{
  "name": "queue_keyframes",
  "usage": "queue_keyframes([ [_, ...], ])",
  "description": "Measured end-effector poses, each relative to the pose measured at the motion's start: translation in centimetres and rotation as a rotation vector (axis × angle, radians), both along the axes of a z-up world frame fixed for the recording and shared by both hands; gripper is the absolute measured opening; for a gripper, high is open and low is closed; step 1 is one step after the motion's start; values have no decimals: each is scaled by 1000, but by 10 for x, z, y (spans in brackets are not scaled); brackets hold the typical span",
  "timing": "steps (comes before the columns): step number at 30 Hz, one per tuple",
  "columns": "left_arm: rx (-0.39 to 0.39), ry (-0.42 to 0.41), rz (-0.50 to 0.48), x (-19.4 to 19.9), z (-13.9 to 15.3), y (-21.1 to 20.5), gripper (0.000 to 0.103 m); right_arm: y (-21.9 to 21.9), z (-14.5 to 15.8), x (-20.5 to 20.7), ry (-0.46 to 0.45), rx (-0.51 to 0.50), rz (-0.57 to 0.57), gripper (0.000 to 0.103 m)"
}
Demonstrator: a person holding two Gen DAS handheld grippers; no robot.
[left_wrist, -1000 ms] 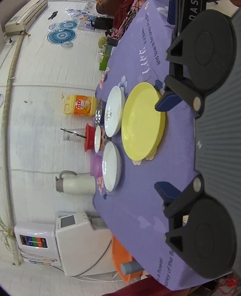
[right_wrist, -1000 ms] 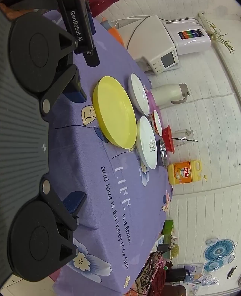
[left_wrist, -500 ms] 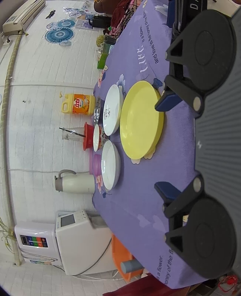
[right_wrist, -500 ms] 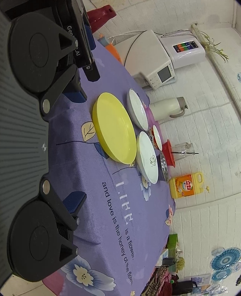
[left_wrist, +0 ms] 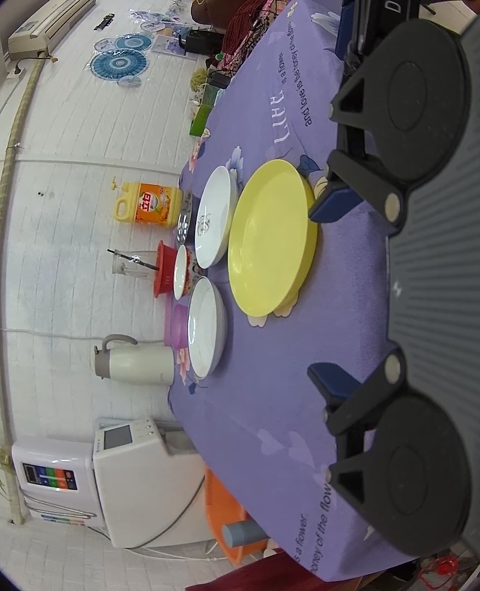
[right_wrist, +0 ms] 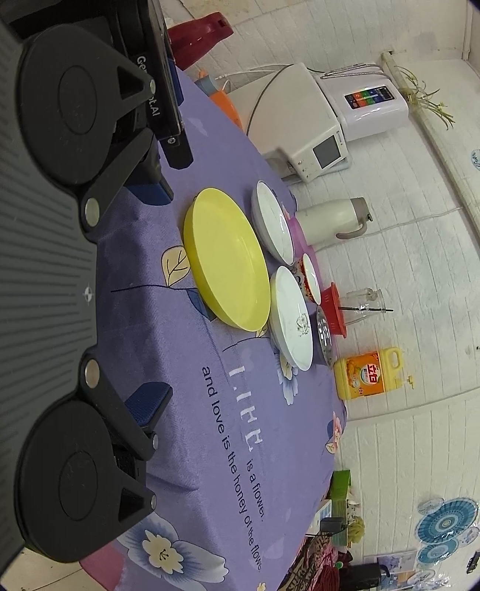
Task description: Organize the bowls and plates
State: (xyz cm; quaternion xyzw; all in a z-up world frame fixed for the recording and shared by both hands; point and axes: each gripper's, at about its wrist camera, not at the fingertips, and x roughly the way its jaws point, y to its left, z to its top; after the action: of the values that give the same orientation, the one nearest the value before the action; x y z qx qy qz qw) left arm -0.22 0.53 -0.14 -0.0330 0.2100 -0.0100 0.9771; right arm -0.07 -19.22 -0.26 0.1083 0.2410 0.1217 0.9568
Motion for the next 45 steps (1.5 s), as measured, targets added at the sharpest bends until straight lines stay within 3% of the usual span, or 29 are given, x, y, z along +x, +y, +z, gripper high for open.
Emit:
queue_keyframes([
  [25,-32,18,-21,5,-3,1,82,-3,-3,5,37,27,8,103],
  [34,11,45,9,29,-7,5,82,-5,-9,27,84,43,0,103],
  [45,6,69,2,70,15,6,82,-4,25,71,62,-59,-35,103],
])
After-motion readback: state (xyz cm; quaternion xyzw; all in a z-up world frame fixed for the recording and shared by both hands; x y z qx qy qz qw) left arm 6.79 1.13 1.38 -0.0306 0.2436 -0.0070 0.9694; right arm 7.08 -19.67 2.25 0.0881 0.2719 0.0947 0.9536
